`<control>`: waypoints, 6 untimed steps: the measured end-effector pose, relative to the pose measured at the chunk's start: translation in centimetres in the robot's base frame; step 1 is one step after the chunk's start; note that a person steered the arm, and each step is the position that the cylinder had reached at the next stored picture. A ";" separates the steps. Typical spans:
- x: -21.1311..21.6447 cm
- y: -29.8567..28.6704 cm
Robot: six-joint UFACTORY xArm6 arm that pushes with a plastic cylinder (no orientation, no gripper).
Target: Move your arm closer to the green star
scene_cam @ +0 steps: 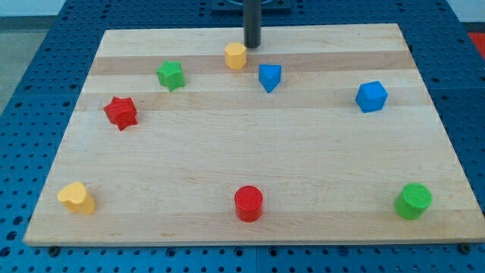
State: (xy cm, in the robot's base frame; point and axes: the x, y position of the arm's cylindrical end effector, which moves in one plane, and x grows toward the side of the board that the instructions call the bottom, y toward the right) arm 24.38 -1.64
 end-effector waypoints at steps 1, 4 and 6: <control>0.6 -2.7; 3.6 -16.3; 6.6 -18.2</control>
